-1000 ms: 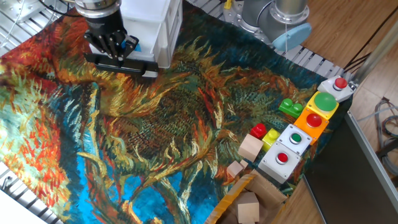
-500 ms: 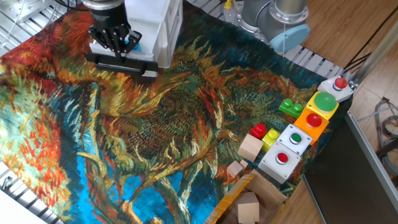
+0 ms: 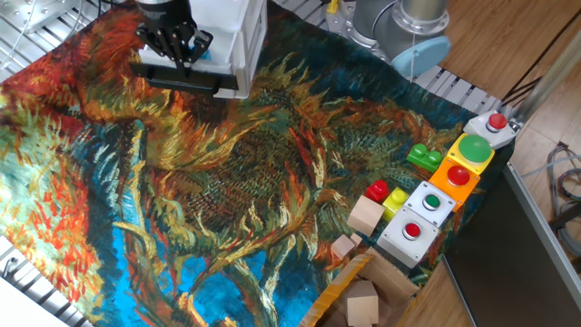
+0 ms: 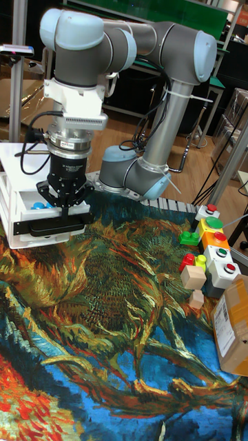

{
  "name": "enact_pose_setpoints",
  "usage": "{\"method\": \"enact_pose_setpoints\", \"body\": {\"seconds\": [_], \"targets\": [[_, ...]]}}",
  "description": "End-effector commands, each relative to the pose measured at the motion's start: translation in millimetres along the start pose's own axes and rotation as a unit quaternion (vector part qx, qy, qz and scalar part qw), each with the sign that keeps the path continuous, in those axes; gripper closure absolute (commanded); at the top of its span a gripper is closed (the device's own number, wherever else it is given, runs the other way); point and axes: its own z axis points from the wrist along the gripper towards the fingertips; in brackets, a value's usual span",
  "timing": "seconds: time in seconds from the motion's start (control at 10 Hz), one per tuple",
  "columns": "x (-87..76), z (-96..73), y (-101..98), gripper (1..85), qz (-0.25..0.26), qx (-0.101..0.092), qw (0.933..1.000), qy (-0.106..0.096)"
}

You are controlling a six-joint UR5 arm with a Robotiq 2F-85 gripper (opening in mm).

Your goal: Put things in the drawer

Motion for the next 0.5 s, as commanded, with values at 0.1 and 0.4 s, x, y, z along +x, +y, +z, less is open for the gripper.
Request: {"method": "enact_pose_setpoints", "body": {"seconds": [0.1, 0.4], "targets": [[32.7, 1.2, -15.1, 84.3, -0.018, -0.006, 0.9998, 0.003], [49.1, -7.3, -10.0, 84.3, -0.009, -0.012, 0.9998, 0.016]]}}
